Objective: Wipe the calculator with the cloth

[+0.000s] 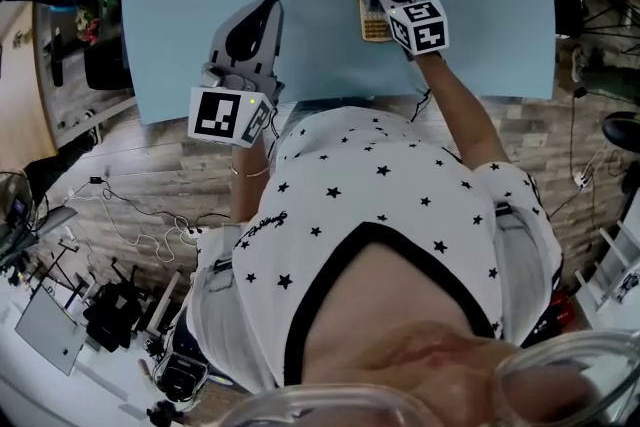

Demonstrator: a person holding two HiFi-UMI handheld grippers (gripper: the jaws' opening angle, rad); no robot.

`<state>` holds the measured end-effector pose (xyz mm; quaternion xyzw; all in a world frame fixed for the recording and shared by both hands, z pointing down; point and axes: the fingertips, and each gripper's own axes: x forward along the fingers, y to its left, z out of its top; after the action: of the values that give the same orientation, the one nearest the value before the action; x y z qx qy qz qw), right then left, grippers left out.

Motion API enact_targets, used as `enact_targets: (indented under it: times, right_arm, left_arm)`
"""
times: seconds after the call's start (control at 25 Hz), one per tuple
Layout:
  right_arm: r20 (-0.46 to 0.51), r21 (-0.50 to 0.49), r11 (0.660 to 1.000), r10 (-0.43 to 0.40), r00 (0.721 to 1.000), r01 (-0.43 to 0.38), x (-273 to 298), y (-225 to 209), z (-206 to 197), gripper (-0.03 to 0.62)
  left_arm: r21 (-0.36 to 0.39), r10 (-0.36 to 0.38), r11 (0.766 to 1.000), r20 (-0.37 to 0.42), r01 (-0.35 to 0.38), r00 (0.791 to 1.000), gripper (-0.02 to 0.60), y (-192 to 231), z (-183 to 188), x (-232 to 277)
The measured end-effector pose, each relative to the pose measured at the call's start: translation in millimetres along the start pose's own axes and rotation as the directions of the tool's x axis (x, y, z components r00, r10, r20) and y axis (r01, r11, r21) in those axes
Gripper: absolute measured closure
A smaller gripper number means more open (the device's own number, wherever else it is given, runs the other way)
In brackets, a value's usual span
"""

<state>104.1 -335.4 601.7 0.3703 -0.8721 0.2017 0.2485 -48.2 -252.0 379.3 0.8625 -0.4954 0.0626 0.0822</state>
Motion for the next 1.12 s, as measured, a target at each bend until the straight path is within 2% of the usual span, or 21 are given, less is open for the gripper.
enact_targets:
  times: [0.32, 0.64, 0.88, 1.12]
  right_arm:
    - [-0.002, 0.056, 0.992, -0.114, 0.994, 0.113, -24, -44, -12, 0.559]
    - [-0.01, 0.089, 0.983, -0.16, 0.987, 0.16, -30, -51, -20, 0.559]
    - [0.031, 0.109, 0.984, -0.147, 0.989, 0.143, -39, -45, -7, 0.559]
    - [0.109, 0.109, 0.994, -0.02, 0.994, 0.008, -41, 2, 18, 0.559]
  left_arm:
    - [0.001, -0.023, 1.0, 0.001, 0.023, 1.0, 0.552, -4, 0, 9]
    - [0.001, -0.044, 0.999, 0.007, 0.044, 0.999, 0.552, -2, 1, 13]
    - [0.004, -0.054, 0.999, 0.011, 0.054, 0.998, 0.552, -4, 4, 14]
    - [0.002, -0.042, 0.999, 0.014, 0.042, 0.999, 0.552, -3, 3, 8]
